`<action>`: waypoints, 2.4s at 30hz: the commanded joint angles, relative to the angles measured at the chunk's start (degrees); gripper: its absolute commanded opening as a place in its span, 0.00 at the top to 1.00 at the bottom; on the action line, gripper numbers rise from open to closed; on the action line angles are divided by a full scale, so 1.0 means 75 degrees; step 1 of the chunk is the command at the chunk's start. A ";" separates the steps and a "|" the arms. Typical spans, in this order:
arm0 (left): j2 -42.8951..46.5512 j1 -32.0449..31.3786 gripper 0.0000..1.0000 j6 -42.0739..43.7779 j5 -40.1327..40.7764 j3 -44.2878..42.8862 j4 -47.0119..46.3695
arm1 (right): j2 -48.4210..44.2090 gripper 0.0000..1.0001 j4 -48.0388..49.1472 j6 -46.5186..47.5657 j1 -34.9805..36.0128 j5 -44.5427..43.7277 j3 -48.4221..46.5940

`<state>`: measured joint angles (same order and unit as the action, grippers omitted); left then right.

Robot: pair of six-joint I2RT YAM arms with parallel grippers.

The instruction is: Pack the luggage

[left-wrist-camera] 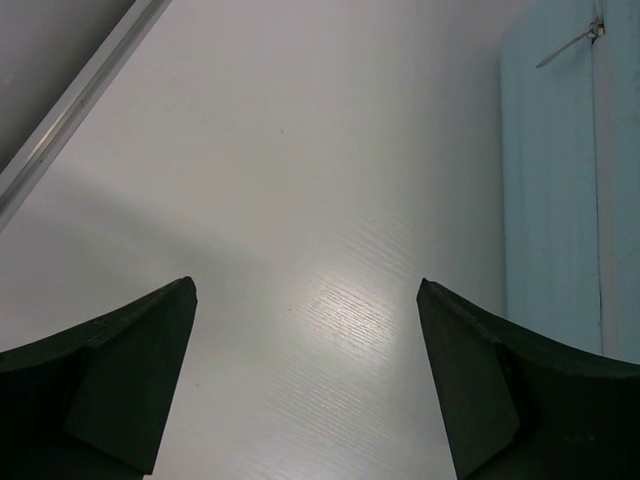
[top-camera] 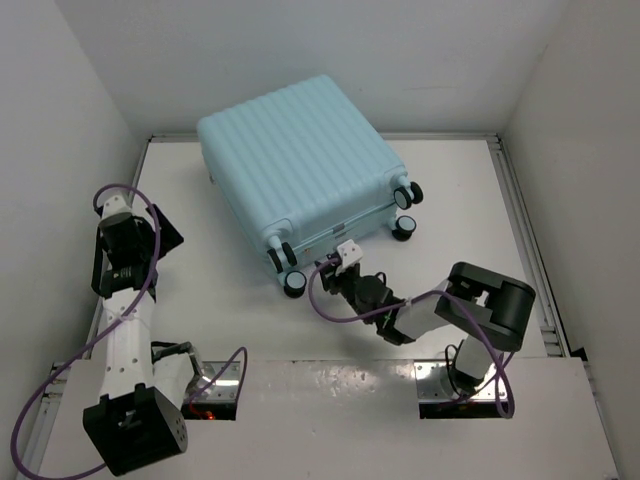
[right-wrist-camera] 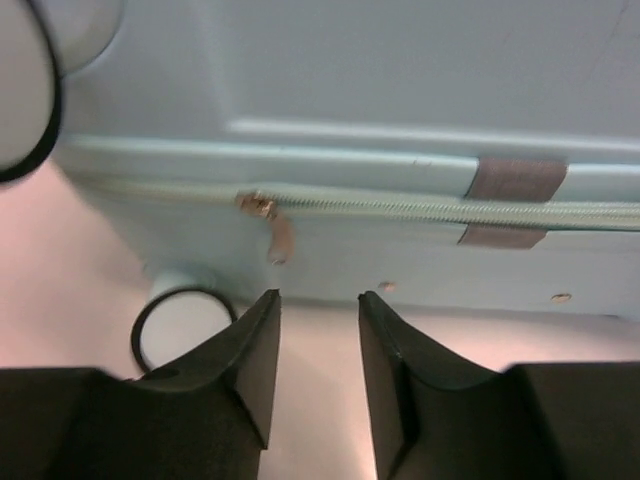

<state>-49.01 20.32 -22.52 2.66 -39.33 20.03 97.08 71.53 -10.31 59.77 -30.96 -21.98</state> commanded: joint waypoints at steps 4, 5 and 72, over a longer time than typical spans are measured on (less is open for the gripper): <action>-0.0121 0.0092 0.01 0.0635 -0.1102 -0.0228 -0.0280 | -0.0639 0.59 0.1150 -0.0184 -0.0420 0.2049 0.0913; -0.0202 0.0092 0.01 0.0880 -0.1301 -0.0321 -0.0280 | -0.0674 0.59 0.1185 -0.0243 -0.0538 0.2495 0.1042; -0.0566 0.0162 0.01 0.0671 -0.3788 -0.0182 -0.0644 | 0.0791 0.57 0.2838 -0.1708 -0.2391 0.5839 -0.1476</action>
<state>-54.06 20.73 -17.21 -24.64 -40.01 16.29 106.43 70.67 -23.55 42.09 16.21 -29.50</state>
